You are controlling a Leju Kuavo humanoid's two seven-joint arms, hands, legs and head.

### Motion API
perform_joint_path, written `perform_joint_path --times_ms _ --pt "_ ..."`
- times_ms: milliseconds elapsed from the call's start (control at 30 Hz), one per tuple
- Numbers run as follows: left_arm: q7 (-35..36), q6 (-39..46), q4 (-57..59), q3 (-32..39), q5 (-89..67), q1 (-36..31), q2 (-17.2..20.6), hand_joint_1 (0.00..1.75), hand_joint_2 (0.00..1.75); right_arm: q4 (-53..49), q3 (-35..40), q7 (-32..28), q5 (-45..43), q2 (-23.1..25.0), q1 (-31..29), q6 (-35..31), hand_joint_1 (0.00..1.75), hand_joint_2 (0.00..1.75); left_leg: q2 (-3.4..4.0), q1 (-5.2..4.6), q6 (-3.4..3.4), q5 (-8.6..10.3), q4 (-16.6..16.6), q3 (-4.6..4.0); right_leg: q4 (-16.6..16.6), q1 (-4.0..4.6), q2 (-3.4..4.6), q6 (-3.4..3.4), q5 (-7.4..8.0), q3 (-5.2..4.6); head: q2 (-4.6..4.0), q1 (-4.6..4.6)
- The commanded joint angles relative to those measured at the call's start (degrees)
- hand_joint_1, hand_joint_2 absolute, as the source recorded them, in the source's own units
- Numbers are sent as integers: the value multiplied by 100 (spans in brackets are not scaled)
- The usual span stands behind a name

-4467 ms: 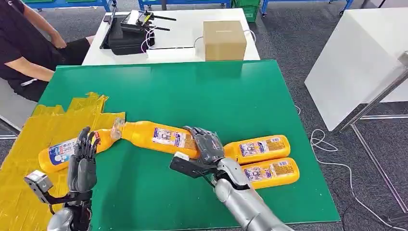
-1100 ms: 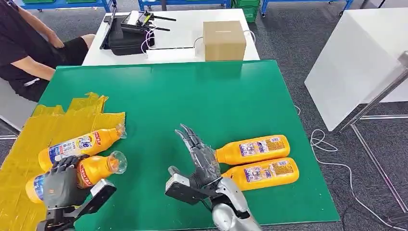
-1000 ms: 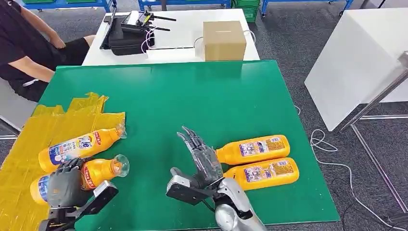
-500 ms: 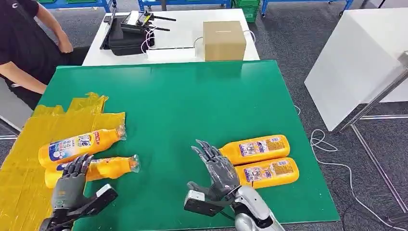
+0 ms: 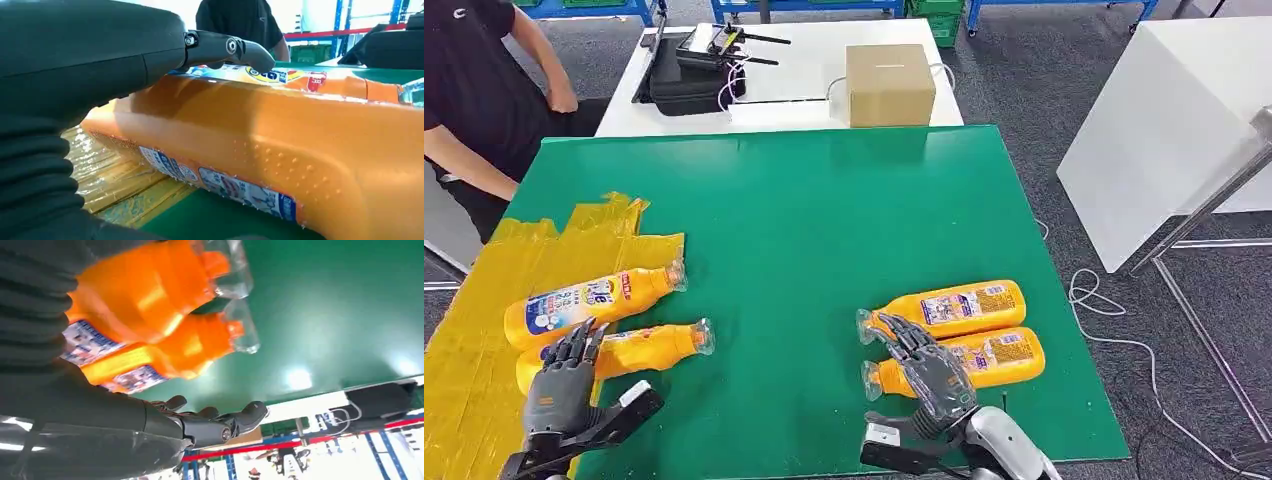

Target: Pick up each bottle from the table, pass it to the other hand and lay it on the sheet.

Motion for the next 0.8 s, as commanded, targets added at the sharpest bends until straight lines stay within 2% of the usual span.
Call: perform_joint_path --times_ms 33,133,200,267,300,400,500,800 --pt "-1389 -1020 -630 579 2493 236 -432 0 0 -680 -466 137 108 -960 643 104 0 175 -13 2 1 -5 0 3 -4 2 -14 7 -6 9 0 2" --pt "-2214 -2605 -1376 978 4137 648 -705 0 0 -1012 -660 318 15 -1324 1152 -108 0 175 -10 2 4 -11 2 7 -3 2 -11 9 -11 13 0 2" --pt "-2429 -3307 -1743 1132 4484 814 -949 0 0 -1069 -805 472 32 -1324 1260 -148 0 175 -6 3 6 -18 5 7 -2 2 -7 11 -15 14 0 2" --pt "-2468 -3650 -1888 1068 4659 888 -1036 0 0 -969 -841 580 109 -1260 1194 -72 0 175 2 -1 11 -15 2 -1 0 -5 1 8 -8 3 0 2" --pt "-2467 -3705 -1933 1010 4672 914 -1058 0 0 -903 -842 602 129 -1235 1144 -49 0 175 6 5 12 -31 2 21 -6 2 4 15 -19 26 0 2" --pt "-2431 -3661 -1972 868 4637 955 -1037 0 0 -911 -929 706 152 -1347 1190 18 0 175 7 -2 23 -26 0 3 -8 -7 1 7 -5 7 0 2" --pt "-2428 -3681 -1923 944 4737 964 -1013 0 0 -970 -1048 751 108 -1475 1290 87 0 175 0 -4 22 -26 0 3 -9 -8 -4 6 -7 7 0 2" --pt "-2442 -3786 -1860 1034 4801 935 -1035 0 0 -866 -1098 792 105 -1457 1232 161 0 175 4 -2 21 -25 -6 14 -13 -2 -1 7 -7 15 0 0"
